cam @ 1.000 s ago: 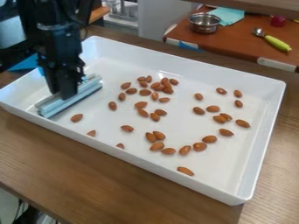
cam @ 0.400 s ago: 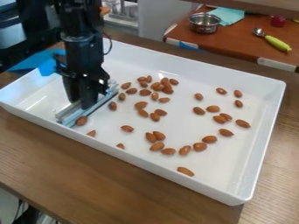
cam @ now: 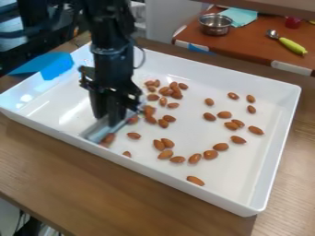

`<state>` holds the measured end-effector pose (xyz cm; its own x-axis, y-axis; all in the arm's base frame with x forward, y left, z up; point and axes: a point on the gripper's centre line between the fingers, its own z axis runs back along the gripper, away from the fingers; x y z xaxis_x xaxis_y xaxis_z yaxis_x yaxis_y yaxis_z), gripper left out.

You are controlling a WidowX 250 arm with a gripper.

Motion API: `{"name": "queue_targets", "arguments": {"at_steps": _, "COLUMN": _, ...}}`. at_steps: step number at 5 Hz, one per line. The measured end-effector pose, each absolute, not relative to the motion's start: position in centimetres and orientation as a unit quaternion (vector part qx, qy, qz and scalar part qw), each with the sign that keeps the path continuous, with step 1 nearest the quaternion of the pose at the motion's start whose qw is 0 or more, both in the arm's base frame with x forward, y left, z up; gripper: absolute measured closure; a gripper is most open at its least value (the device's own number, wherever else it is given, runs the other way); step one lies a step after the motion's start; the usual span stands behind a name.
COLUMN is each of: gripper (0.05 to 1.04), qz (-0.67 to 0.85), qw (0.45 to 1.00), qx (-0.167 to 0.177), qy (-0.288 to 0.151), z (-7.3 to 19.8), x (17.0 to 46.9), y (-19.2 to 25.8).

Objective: Sweep into pile

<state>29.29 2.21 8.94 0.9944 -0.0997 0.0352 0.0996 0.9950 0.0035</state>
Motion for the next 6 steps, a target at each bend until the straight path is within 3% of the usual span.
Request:
{"name": "queue_targets", "arguments": {"at_steps": 4, "gripper": 0.759, "qz": -0.042, "qw": 0.998, "qx": -0.021, "qy": -0.031, "z": 8.9, "x": 30.2, "y": -5.7}}
{"name": "queue_targets", "arguments": {"at_steps": 6, "gripper": 0.759, "qz": -0.058, "qw": 0.997, "qx": -0.059, "qy": 0.000, "z": 9.4, "x": 28.3, "y": -11.4}}
